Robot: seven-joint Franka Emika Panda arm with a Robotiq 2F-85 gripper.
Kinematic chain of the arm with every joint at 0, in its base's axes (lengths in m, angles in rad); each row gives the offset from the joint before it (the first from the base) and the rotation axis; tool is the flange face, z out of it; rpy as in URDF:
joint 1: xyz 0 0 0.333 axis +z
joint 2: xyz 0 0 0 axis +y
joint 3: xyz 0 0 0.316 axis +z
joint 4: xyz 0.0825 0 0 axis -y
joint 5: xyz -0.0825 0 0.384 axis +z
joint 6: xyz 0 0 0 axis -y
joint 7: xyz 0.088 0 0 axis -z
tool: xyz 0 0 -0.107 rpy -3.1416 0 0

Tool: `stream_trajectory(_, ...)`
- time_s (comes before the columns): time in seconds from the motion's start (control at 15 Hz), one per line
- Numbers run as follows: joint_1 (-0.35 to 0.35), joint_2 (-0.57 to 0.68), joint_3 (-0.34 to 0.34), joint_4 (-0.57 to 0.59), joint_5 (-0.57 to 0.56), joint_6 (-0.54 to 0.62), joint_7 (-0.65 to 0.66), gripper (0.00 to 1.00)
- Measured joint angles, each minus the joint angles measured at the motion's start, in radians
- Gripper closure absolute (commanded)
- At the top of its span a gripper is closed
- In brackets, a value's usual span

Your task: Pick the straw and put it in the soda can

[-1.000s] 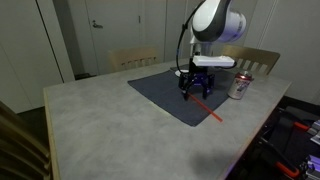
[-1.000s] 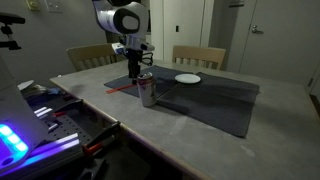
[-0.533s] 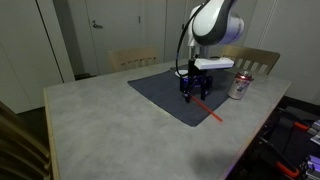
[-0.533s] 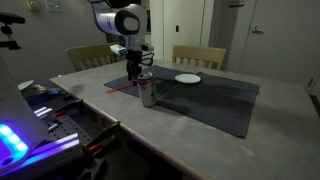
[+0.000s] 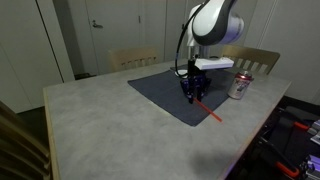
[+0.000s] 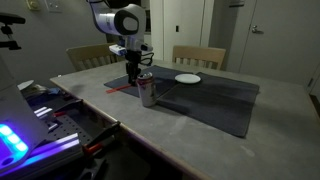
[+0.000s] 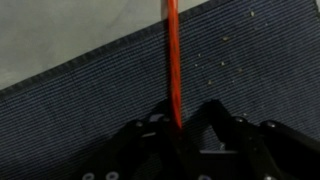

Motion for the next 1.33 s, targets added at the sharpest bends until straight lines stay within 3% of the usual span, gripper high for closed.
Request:
stream_trajectory(0.2,0.001,0.000,0.000,0.000,0.000,0.000,-0.001,0.99)
stream_trajectory(1.33,0.002,-0.002,-0.008,0.000,-0.010,-0.004,-0.001,0.98)
